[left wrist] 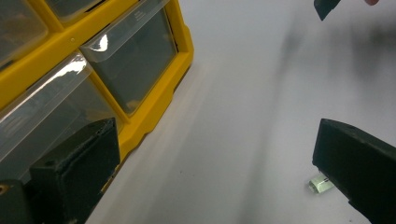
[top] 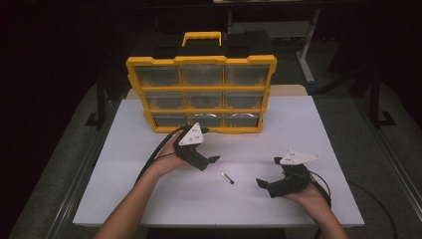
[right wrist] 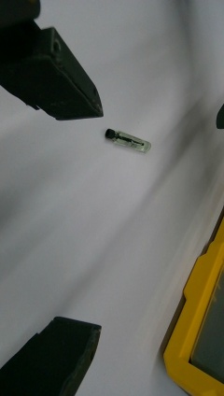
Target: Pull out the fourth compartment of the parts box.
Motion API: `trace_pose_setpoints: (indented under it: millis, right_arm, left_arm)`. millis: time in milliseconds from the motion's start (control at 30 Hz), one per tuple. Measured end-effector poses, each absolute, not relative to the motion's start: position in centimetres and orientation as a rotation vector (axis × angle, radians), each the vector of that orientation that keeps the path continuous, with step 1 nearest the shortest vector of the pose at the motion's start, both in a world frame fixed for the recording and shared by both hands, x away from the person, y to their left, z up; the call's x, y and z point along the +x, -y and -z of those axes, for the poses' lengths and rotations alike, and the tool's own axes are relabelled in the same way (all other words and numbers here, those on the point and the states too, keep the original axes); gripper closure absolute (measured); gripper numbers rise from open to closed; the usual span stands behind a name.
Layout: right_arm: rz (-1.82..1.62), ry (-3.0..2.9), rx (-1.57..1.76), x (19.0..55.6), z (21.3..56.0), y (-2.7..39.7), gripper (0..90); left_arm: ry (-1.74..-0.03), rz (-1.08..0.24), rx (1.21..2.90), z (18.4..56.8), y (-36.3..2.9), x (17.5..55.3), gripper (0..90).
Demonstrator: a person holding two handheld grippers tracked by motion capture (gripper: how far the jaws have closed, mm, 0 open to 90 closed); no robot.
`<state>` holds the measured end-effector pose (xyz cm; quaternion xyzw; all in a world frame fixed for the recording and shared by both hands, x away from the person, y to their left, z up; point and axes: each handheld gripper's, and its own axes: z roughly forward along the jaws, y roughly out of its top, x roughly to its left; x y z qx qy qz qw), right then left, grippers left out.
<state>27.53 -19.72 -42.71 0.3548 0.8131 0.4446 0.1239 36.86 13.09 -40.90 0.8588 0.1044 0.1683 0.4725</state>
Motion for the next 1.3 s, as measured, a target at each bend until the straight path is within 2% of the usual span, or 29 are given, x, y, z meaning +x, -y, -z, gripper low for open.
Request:
trace_pose_setpoints:
  millis: [1300]
  right_arm:
    - [-1.296, -2.371, 1.036, 27.56, 42.74, 19.78, 0.0]
  left_arm:
    - [-0.144, -0.638, 2.131, 40.84, -13.0, 36.46, 0.9]
